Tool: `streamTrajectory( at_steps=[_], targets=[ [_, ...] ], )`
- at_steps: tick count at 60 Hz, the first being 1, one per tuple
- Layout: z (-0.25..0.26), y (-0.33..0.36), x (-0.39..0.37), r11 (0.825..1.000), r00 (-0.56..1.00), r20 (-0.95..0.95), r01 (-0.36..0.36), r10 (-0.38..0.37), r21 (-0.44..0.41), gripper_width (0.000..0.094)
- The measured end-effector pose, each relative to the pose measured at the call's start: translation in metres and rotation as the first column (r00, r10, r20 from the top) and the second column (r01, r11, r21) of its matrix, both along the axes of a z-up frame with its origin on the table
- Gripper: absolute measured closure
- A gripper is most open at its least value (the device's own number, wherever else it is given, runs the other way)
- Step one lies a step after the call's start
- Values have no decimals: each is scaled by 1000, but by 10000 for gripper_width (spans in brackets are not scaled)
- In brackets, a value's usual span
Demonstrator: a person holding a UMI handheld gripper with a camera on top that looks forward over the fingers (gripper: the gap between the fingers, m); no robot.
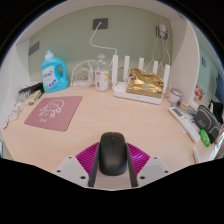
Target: Arrange mouse
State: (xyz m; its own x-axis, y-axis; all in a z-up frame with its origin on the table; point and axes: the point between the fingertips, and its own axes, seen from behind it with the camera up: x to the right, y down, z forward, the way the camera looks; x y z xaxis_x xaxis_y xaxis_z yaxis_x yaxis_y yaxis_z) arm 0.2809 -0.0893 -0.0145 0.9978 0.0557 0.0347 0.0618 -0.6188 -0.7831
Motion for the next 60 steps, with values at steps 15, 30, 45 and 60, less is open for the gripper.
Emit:
streamTrajectory(
  at_steps=[15, 30, 45, 60],
  targets=[
    [5, 0, 8, 996, 994, 61, 90, -88, -29, 574],
    [145, 35, 27, 942, 951, 55, 291, -303, 165, 587],
    [254, 111, -105, 930, 983, -10, 175, -182, 324, 589],
    [76, 153, -249, 999, 998, -57, 27, -24, 42, 593]
  ],
)
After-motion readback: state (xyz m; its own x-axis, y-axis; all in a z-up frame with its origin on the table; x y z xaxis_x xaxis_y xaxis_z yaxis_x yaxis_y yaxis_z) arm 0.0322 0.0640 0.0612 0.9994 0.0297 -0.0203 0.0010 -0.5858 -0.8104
